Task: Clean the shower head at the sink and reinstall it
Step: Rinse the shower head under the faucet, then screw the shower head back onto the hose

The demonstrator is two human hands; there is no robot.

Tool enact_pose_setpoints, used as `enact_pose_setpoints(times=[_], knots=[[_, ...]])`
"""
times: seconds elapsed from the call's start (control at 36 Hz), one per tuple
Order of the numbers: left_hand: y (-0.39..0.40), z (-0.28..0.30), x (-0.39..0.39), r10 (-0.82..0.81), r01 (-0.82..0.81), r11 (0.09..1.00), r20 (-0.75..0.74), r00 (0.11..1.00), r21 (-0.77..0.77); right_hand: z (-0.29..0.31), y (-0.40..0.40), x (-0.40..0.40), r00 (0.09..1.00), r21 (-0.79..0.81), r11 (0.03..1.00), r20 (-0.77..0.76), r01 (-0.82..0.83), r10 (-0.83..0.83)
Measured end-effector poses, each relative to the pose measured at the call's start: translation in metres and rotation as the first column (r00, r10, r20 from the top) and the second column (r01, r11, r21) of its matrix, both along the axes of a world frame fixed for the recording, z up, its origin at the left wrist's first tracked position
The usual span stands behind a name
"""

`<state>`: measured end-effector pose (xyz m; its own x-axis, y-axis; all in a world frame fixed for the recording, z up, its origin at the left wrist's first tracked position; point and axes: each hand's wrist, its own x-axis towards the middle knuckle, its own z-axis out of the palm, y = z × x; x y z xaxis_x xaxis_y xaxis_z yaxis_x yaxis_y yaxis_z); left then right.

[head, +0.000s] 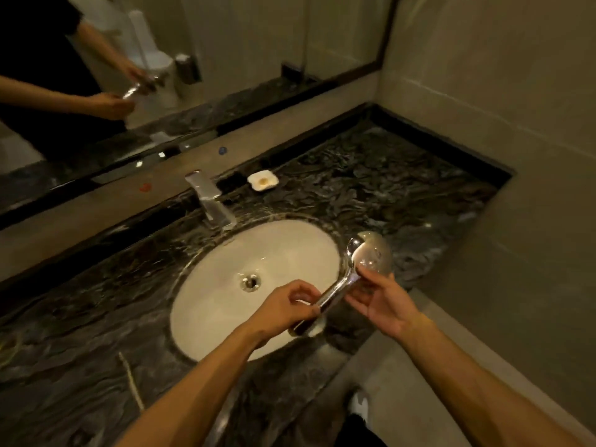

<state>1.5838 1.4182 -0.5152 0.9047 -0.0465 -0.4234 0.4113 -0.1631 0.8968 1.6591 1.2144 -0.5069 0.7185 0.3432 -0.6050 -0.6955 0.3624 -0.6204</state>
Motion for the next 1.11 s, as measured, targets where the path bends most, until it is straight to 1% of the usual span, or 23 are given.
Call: enact_pose_setpoints(times=[0.11,0.19,0.25,0.33,0.47,0.64,0.72,0.83,0.94,1.03,1.11], knots=[[-0.047,0.001,0.016,-0.13,0.131,0.991,0.061,0.99,-0.02,0.011,-0.066,-0.018,0.984,0.026,0.985,0.044,0.172,-0.173],[-0.086,0.002,0.029,-0.228,0.231,0.972,0.082,0.97,-0.03,0.018,-0.12,-0.038,0.938,0.073,0.939,0.069,0.335,-0.34],[-0.115,0.0,0.037,-0.305,0.31,0.949,0.095,0.948,-0.053,0.023,-0.159,-0.054,0.887,0.105,0.887,0.057,0.45,-0.457],[-0.17,-0.001,0.045,-0.41,0.42,0.903,0.111,0.905,-0.089,0.031,-0.219,-0.085,0.784,0.112,0.782,0.031,0.613,-0.619],[-0.29,0.007,0.043,-0.551,0.565,0.811,0.125,0.825,-0.149,0.034,-0.325,-0.157,0.612,0.111,0.617,0.078,0.779,-0.787],[-0.451,0.008,0.004,-0.679,0.677,0.69,0.097,0.728,-0.256,0.028,-0.444,-0.27,0.395,0.083,0.408,0.132,0.909,-0.909],[-0.531,0.006,-0.026,-0.738,0.718,0.622,0.072,0.671,-0.314,0.029,-0.496,-0.331,0.287,0.027,0.295,0.165,0.955,-0.944],[-0.629,0.007,-0.079,-0.833,0.788,0.489,0.07,0.549,-0.374,0.032,-0.546,-0.415,0.128,-0.026,0.125,0.195,0.992,-0.972],[-0.711,0.008,-0.139,-0.902,0.845,0.364,0.08,0.425,-0.393,0.036,-0.583,-0.49,-0.027,-0.054,-0.039,0.211,0.998,-0.977],[-0.757,0.009,-0.179,-0.94,0.875,0.279,0.075,0.333,-0.396,0.035,-0.603,-0.536,-0.129,-0.042,-0.141,0.21,0.989,-0.969],[-0.794,0.008,-0.212,-0.963,0.896,0.213,0.07,0.259,-0.39,0.031,-0.621,-0.57,-0.205,-0.048,-0.219,0.203,0.974,-0.957]])
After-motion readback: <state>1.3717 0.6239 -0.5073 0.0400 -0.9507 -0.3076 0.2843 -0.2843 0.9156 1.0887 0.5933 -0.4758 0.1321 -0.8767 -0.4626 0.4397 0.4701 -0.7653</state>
